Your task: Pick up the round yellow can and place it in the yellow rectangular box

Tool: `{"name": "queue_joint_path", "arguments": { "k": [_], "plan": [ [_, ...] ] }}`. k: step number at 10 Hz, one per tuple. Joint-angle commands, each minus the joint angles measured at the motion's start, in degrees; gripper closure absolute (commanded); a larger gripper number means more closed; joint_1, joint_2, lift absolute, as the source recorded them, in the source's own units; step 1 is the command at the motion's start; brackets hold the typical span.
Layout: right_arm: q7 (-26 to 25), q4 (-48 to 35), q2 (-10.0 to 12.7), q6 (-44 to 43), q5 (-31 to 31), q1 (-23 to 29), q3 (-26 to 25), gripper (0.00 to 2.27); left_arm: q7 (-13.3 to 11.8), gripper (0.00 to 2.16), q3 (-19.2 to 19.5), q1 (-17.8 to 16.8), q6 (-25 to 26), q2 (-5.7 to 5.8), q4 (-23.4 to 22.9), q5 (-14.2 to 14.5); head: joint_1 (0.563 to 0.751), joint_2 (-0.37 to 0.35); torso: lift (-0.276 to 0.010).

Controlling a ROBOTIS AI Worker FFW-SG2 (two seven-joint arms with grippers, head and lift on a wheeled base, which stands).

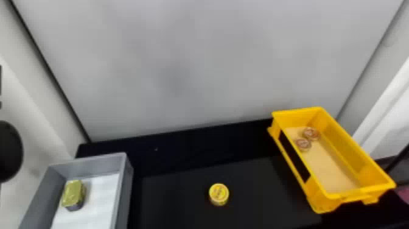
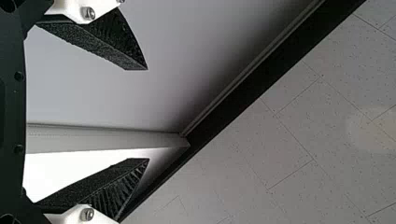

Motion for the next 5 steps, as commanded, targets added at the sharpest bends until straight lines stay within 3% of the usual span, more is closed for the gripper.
{"name": "queue_joint_path", "arguments": {
  "k": [1,3,5],
  "plan": [
    [-0.35,0.0,0.01,-0.07,-0.29,0.37,0.08,0.09,0.09,0.31,-0.11,-0.27,-0.07,-0.78,0.04,0.09,0.74,0.018,0.0],
    [-0.78,0.35,0.28,-0.42,-0.55,0.8,0.43,0.09,-0.35,0.31,0.24,-0.44,-0.34,-2.27,0.04,0.0,0.74,0.018,0.0],
    [-0.96,0.61,0.28,-0.59,-0.64,0.98,0.52,0.09,-0.26,0.31,-0.11,-0.44,0.02,-1.66,0.04,-0.08,0.74,0.018,0.0]
  ]
}}
